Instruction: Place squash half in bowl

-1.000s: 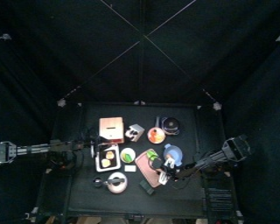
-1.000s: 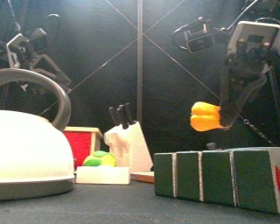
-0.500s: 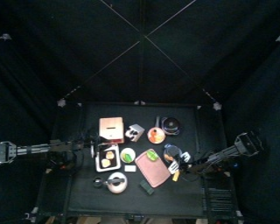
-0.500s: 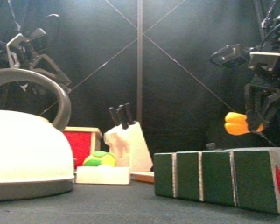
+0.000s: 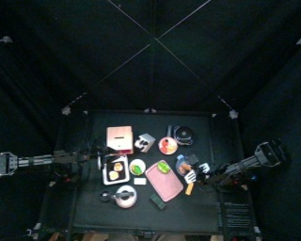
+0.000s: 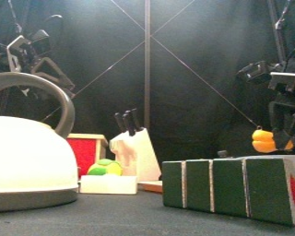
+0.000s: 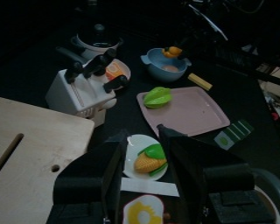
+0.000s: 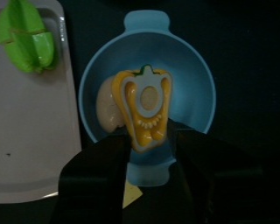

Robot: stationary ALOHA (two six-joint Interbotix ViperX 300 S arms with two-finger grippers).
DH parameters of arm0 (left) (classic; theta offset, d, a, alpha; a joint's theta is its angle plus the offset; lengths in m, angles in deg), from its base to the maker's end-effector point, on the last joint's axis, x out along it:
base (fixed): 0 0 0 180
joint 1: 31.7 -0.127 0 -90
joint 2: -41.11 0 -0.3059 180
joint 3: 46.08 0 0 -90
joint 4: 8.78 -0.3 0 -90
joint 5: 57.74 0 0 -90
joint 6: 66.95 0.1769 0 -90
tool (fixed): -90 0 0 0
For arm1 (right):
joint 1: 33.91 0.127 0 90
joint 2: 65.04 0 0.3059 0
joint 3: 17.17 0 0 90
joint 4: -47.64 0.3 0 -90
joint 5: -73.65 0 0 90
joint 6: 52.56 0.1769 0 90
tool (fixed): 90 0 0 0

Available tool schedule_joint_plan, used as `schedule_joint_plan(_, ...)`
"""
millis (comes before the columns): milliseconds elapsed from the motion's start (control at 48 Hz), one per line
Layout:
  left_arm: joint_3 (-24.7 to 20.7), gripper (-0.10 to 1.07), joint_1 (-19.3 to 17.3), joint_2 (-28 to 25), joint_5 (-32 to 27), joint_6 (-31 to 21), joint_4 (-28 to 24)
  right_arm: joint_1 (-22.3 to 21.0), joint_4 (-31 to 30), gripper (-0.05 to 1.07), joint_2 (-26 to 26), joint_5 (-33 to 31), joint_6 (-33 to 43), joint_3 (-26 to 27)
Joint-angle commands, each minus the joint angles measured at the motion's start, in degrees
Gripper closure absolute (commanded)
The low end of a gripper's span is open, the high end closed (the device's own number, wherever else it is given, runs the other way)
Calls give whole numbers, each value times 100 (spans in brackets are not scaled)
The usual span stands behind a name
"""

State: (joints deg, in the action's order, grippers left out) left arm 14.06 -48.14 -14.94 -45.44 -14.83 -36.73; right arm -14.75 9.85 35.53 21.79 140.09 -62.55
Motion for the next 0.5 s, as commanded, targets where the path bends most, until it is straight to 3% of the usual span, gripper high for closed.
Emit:
schedule_joint_plan(0, -79, 22, 0, -9, 26, 0, 9, -62, 18, 26, 9, -9, 9, 18)
schedule_joint_plan(208, -79, 22, -9, -9, 26, 0, 0, -62, 35, 18, -35, 0, 18, -9)
schedule_joint_plan(479, -79, 22, 0, -9, 26, 0, 9, -70, 35, 17, -53, 9, 0, -9)
